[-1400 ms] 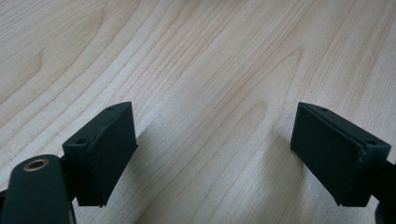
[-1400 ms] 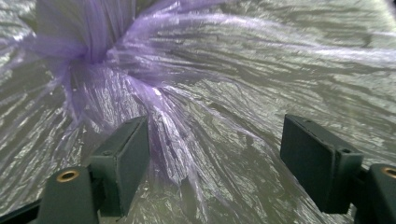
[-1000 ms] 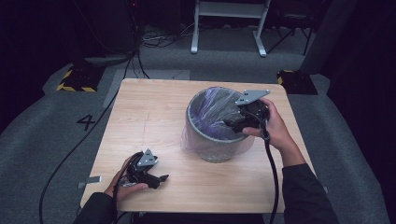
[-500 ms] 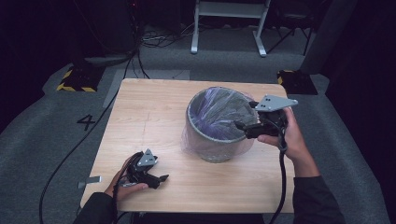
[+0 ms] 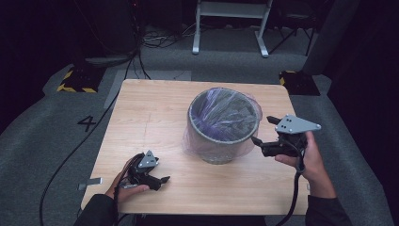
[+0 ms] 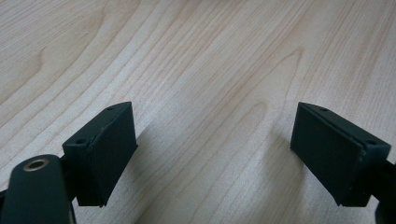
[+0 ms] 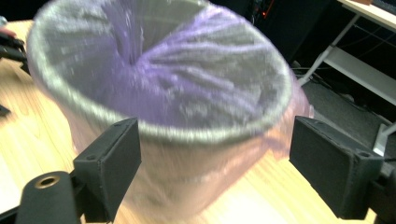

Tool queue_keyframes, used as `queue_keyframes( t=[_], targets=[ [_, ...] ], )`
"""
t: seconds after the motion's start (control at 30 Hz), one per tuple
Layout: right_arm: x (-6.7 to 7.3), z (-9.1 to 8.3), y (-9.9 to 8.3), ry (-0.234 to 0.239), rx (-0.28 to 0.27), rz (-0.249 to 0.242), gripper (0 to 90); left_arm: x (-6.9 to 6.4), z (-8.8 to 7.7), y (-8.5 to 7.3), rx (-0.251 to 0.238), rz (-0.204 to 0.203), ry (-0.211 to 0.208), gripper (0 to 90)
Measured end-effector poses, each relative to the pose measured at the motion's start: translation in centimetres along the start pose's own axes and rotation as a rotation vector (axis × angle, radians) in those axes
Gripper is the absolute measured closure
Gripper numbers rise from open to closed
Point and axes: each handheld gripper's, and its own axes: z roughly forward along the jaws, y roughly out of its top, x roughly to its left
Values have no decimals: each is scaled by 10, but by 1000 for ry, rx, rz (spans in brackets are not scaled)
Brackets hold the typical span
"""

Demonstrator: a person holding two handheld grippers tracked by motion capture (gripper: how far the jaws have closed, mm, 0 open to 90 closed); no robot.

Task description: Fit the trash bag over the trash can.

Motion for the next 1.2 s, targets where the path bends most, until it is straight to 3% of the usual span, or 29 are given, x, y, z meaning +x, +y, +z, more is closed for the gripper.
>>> queue_keyframes(
  t=[0.53, 1.03, 1.2],
  targets=[
    [11, 16, -52, -65, 99, -13, 165, 0, 0, 0, 0, 0, 0, 139],
    [14, 38, -118, -74, 241, 78, 169, 0, 0, 0, 1, 1, 0, 139],
    [17, 44, -143, -43, 279, 105, 169, 0, 0, 0, 0, 1, -1, 139]
  ],
)
